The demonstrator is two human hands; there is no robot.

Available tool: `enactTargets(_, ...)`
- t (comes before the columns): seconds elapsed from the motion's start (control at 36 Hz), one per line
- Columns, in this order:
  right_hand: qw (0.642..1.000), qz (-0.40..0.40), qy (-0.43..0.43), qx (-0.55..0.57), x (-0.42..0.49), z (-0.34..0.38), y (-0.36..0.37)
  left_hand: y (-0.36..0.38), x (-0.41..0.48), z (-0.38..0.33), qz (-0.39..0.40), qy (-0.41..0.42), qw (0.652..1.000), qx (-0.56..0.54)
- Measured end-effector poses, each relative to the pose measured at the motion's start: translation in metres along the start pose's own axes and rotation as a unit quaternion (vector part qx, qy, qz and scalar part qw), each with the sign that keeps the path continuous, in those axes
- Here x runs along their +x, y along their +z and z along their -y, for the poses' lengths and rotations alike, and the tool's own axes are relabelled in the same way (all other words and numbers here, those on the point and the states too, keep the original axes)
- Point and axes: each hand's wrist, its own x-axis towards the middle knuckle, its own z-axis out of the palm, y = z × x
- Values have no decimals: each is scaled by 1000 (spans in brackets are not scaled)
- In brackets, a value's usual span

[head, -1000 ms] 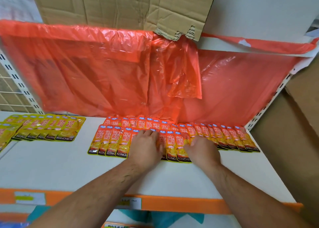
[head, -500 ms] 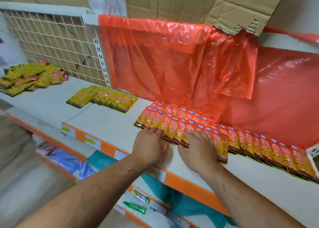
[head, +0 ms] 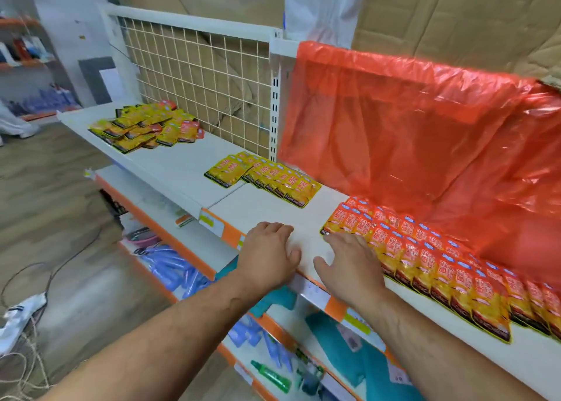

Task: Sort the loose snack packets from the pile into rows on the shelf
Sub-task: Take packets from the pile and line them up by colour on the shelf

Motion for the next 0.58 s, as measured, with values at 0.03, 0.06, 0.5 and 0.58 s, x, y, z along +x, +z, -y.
enactTargets(0.03,1000,3,-2,-1,5,13,4,-3,1,14,0,-8,1000,-5)
enactTargets(0.06,1000,5,-4,-1,11,27,7,-6,2,28,0,-15,1000,-9)
enactTargets(0.5,998,17,-57,11,111,223,55,-59,26,240,-57,-47,997,-11)
enactTargets(0.58,997,15,-68,17,131,244,63,-64,33,261,-30,-71,997,-15)
